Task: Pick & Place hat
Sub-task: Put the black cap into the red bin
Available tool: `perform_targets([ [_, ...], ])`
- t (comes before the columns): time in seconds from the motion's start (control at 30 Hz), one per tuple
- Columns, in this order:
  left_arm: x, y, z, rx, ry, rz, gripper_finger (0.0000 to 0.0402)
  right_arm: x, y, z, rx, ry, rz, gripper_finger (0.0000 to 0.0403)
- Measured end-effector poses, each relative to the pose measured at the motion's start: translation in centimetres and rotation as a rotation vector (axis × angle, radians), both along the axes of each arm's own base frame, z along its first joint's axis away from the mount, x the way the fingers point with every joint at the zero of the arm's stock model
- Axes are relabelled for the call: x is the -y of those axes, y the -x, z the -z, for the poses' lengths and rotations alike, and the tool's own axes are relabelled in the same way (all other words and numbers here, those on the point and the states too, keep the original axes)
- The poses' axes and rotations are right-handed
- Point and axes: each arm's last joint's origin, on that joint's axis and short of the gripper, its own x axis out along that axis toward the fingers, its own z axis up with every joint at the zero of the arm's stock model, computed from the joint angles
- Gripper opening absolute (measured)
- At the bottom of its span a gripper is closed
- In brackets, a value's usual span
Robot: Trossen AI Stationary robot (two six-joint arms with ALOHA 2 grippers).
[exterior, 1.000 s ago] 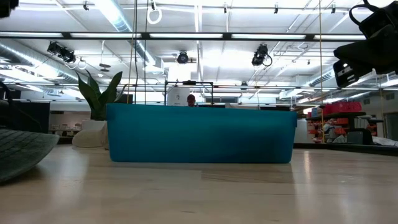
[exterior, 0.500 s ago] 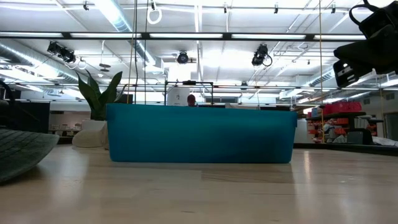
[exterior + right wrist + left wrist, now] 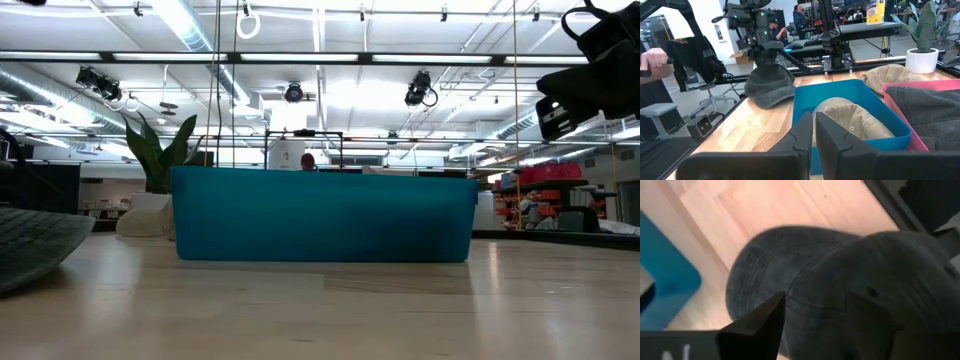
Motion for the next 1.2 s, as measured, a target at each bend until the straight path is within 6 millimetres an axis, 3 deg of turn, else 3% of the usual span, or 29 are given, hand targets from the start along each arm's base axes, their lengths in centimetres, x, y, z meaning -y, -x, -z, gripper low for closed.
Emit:
perform_targets([
  [0.67, 0.2, -2.6, 6.2, -0.197, -0.106, -0.036, 0.0201, 0.0, 0.0, 0.0, 0.000, 0.000, 0.000, 0.0027],
  [0.8, 0.2, -2.6, 6.4, -0.185, -0.124, -0.041, 0.0155, 0.0, 0.0, 0.0, 0.000, 0.000, 0.000, 0.0027],
  [1.0, 0.2, -2.6, 6.4, -0.183, -0.127, -0.042, 0.0024, 0.0, 0.0, 0.0, 0.000, 0.000, 0.000, 0.0027],
  [1.2, 0.2, -2.5, 6.4, -0.184, -0.127, -0.038, 0.0010, 0.0, 0.0, 0.0, 0.000, 0.000, 0.000, 0.0027],
])
